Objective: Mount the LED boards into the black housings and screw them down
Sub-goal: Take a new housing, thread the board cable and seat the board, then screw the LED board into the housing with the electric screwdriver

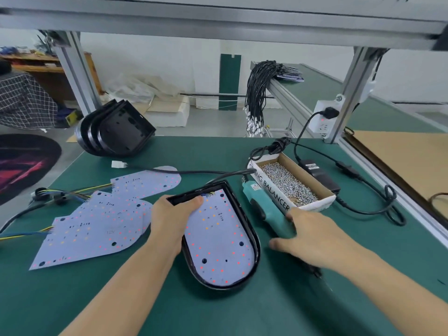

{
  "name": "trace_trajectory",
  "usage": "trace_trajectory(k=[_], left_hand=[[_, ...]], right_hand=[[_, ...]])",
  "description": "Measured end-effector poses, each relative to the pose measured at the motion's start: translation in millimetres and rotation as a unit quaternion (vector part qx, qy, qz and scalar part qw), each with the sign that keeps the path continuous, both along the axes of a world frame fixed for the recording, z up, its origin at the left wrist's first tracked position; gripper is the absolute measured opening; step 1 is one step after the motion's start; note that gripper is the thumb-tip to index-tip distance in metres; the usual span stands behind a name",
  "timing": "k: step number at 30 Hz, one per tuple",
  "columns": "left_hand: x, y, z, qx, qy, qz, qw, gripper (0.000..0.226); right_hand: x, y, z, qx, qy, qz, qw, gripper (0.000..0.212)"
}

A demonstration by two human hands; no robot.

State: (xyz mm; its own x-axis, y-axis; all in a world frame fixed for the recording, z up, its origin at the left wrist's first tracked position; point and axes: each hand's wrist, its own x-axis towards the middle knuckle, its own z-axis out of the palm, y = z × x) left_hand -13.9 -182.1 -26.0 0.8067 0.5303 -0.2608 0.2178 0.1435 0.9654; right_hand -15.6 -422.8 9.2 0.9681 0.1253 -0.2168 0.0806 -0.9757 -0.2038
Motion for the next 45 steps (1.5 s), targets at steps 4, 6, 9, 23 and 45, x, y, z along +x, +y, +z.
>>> trace_trajectory(k=[4, 6, 9, 23, 45], left_hand=[[2, 2, -3, 0.051, -0.009, -0.018, 0.998, 0.041], [1, 4, -5, 0.089, -0.001, -0.001, 0.996, 0.047], [-3, 4, -6, 0.161, 0.01, -0.002, 0.987, 0.053], [6, 12, 1, 0.153, 0.022, -0.102, 0.983, 0.032], [8, 4, 13, 0.271, -0.011, -0.113, 0.956, 0.034]], right_hand=[[15, 10, 2, 0.118, 0.054, -0.031, 0.991, 0.026], [14, 10, 8, 0.348, 0.18, -0.096, 0.915, 0.012], [12, 7, 18, 0.582, 0.277, -0.132, 0.753, 0.005], [51, -82, 75, 0.816, -0.091, -0.02, 0.57, 0.018], [44, -74, 58, 0.822, -0.122, 0.002, 0.557, 0.025]])
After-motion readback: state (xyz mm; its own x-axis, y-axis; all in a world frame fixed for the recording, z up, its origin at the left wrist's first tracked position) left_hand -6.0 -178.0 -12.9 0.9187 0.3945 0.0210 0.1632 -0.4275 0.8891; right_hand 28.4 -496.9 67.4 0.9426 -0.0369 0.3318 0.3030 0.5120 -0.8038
